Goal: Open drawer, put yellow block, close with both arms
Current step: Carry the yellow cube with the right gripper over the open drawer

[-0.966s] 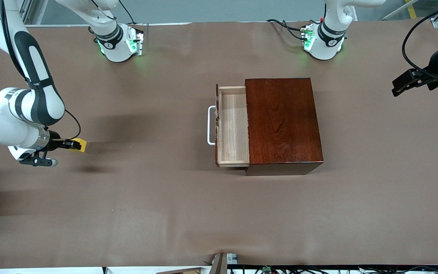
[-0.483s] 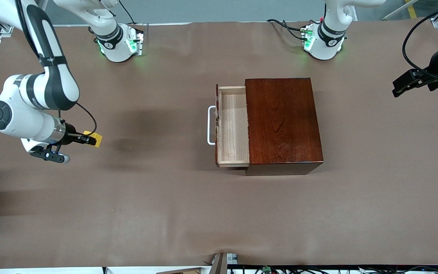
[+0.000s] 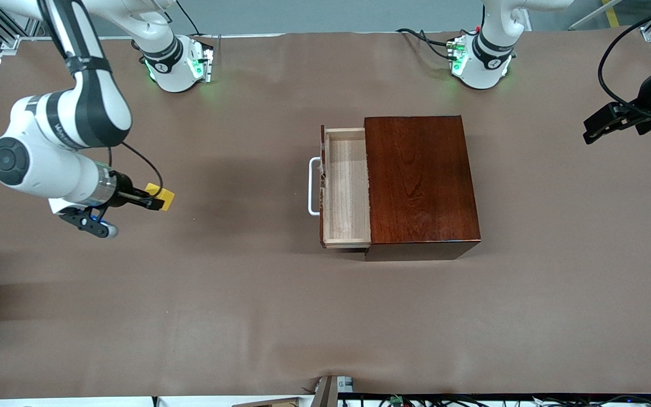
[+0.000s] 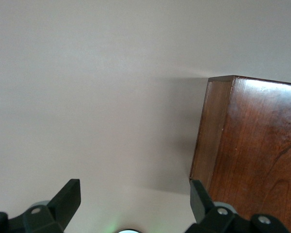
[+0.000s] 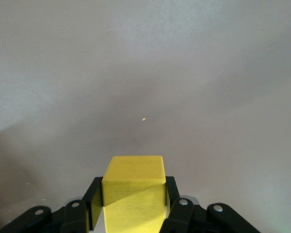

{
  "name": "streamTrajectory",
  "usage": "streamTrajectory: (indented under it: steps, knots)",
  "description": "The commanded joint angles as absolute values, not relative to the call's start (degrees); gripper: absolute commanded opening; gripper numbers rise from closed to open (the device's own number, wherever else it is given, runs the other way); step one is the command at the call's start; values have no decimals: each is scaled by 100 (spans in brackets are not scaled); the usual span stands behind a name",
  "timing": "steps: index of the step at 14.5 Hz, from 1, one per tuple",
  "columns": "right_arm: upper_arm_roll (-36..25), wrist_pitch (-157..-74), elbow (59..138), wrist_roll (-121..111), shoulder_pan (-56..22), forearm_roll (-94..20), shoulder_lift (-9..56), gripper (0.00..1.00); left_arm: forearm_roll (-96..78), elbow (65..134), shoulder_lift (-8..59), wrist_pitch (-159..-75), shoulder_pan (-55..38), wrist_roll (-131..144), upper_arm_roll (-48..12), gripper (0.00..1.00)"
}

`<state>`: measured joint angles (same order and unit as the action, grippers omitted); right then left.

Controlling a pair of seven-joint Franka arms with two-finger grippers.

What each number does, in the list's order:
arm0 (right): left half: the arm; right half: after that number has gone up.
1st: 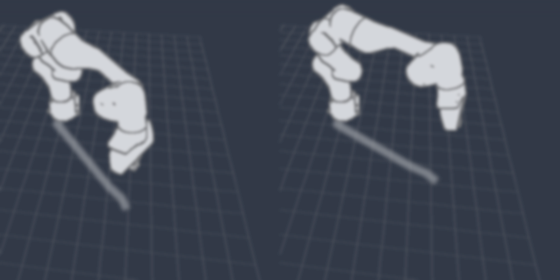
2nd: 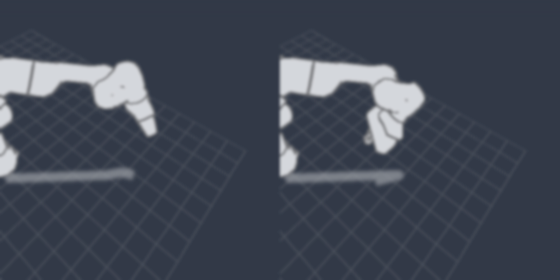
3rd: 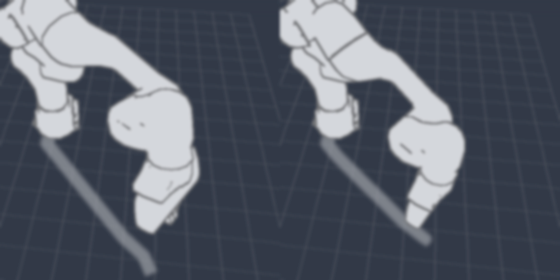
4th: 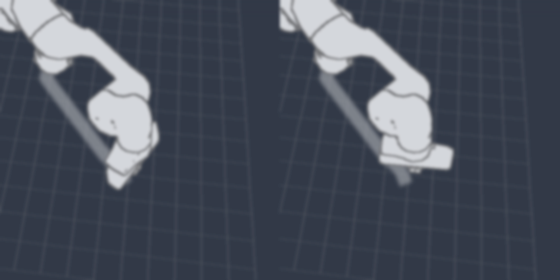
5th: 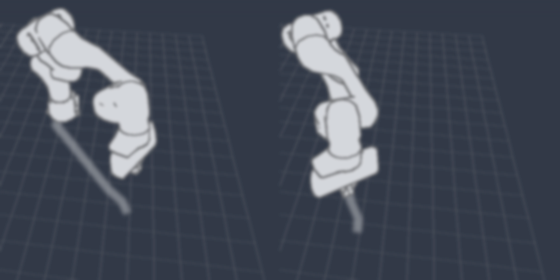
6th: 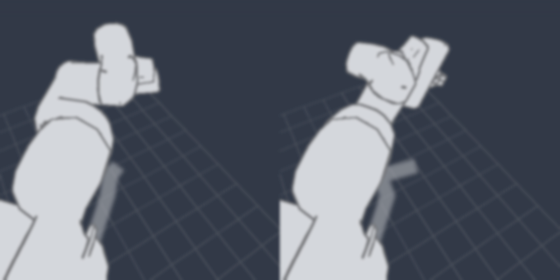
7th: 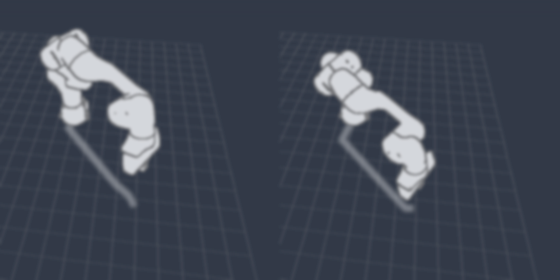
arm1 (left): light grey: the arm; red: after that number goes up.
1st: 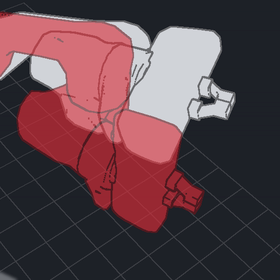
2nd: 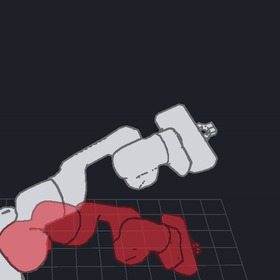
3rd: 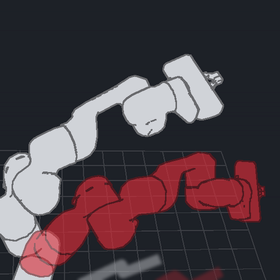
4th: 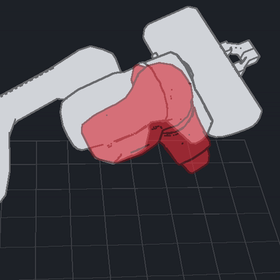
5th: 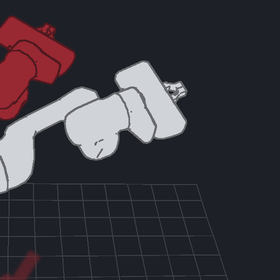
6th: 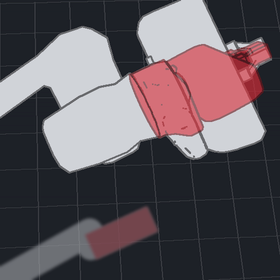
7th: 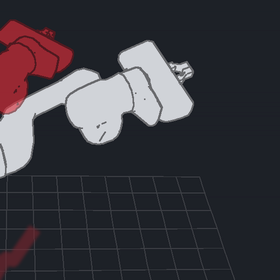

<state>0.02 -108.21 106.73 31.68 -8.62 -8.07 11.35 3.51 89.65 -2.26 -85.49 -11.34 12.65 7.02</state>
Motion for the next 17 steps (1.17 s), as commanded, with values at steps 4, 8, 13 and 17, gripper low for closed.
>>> streamTrajectory:
  steps: [4,8,13,17]
  knots:
    - [-44,-10459,10108,4735,-1651,-966,1142,0,255,9325,-457,-8798,-1081,1195,677,100]
    - [-53,-10468,10002,5842,-2143,-1230,1151,0,255,9597,-623,-9025,-1072,1187,668,100]
    - [-53,-10485,9598,7231,-2688,-1239,1344,0,255,9694,-703,-9079,-1072,1160,668,100]
    - [-53,-10503,9308,8312,-3084,-1336,1511,0,255,9791,-782,-9079,-1072,1151,668,100]
